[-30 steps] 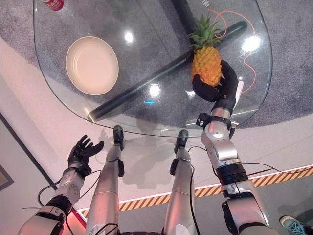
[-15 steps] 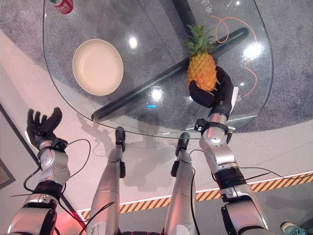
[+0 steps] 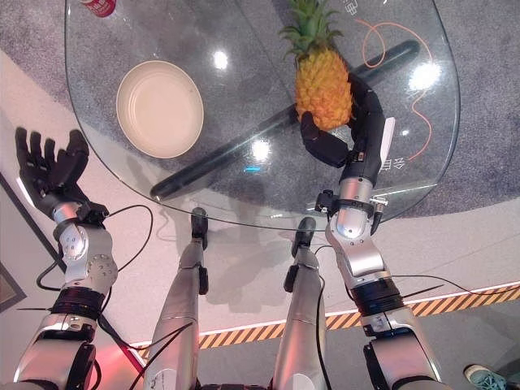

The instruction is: Pick up the fruit to the plate

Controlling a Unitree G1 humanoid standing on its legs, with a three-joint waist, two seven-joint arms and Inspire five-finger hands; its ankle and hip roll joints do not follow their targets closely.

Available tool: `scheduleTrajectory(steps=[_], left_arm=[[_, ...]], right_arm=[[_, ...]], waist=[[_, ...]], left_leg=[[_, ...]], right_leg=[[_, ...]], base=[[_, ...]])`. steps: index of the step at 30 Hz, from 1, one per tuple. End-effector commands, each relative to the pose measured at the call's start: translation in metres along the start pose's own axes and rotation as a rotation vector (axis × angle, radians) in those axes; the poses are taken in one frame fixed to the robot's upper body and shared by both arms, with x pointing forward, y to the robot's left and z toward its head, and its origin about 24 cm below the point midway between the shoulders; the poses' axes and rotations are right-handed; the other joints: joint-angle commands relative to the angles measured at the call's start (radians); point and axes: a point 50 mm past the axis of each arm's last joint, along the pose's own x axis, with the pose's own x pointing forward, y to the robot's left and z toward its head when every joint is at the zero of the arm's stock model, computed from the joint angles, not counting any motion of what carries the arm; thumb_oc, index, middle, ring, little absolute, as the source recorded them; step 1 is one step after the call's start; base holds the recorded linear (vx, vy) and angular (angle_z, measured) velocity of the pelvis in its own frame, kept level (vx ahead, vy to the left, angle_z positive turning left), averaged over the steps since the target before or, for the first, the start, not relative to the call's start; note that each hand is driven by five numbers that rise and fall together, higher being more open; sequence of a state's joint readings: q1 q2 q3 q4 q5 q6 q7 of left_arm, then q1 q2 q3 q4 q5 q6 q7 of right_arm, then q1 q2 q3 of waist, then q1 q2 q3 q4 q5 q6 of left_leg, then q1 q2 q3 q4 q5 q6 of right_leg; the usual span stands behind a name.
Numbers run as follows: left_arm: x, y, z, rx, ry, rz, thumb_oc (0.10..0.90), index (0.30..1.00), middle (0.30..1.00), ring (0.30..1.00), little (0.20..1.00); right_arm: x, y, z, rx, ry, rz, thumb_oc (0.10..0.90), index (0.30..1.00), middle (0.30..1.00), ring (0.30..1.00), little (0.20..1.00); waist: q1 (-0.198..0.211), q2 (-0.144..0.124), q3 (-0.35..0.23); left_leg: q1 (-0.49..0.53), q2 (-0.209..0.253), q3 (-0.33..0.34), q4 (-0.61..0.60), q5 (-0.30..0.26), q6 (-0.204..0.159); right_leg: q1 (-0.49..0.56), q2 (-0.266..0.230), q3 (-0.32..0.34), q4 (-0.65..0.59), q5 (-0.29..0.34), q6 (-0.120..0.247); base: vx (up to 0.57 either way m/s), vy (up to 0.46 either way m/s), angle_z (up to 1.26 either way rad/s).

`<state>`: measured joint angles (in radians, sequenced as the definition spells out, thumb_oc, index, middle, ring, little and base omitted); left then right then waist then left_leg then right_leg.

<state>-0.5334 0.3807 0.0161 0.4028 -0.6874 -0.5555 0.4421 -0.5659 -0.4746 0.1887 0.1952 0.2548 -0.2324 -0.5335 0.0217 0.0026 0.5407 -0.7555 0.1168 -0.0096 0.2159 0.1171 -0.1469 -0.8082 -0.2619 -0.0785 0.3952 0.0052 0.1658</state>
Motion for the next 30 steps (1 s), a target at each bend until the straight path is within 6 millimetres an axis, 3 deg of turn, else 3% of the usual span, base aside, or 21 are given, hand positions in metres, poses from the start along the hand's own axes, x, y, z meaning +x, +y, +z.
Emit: scheduleTrajectory(steps=[1,14,30], left_arm=[[0.014,-0.025,0.05,-0.036,-0.279,-0.175,0.8,0.9,0.9,0.9,0.9],[0.0,-0.084,0.071,-0.127,-0.315,-0.557,0.8,0.9,0.9,0.9,0.9],[-0.007,-0.129,0.053,-0.404,-0.046,-0.758,0.8,0.9,0.9,0.9,0.9]], right_arm=[[0.004,0.003,0.069,0.13,-0.38,0.017,0.1,0.3,0.3,0.3,0.2],[0.003,0.012,0.096,0.143,-0.501,0.113,0.1,0.3,0.3,0.3,0.2],[0.005,0.033,0.125,0.132,-0.613,0.225,0.1,0.3,0.3,0.3,0.2]], waist=[[-0.003,-0.023,-0.021],[-0.013,-0.02,-0.021],[-0.037,-0.024,-0.021]], left_leg=[[-0.015,-0.02,0.027,0.107,-0.1,0.039],[-0.009,-0.024,0.03,0.1,-0.1,0.039],[-0.009,-0.022,0.043,0.101,-0.098,0.039]], right_leg=[[0.039,0.024,-0.075,-0.09,0.046,-0.032],[0.046,0.018,-0.073,-0.101,0.056,-0.021],[0.041,0.018,-0.062,-0.11,0.069,-0.011]], base=[[0.0,0.0,0.0],[0.0,0.0,0.0],[0.0,0.0,0.0]])
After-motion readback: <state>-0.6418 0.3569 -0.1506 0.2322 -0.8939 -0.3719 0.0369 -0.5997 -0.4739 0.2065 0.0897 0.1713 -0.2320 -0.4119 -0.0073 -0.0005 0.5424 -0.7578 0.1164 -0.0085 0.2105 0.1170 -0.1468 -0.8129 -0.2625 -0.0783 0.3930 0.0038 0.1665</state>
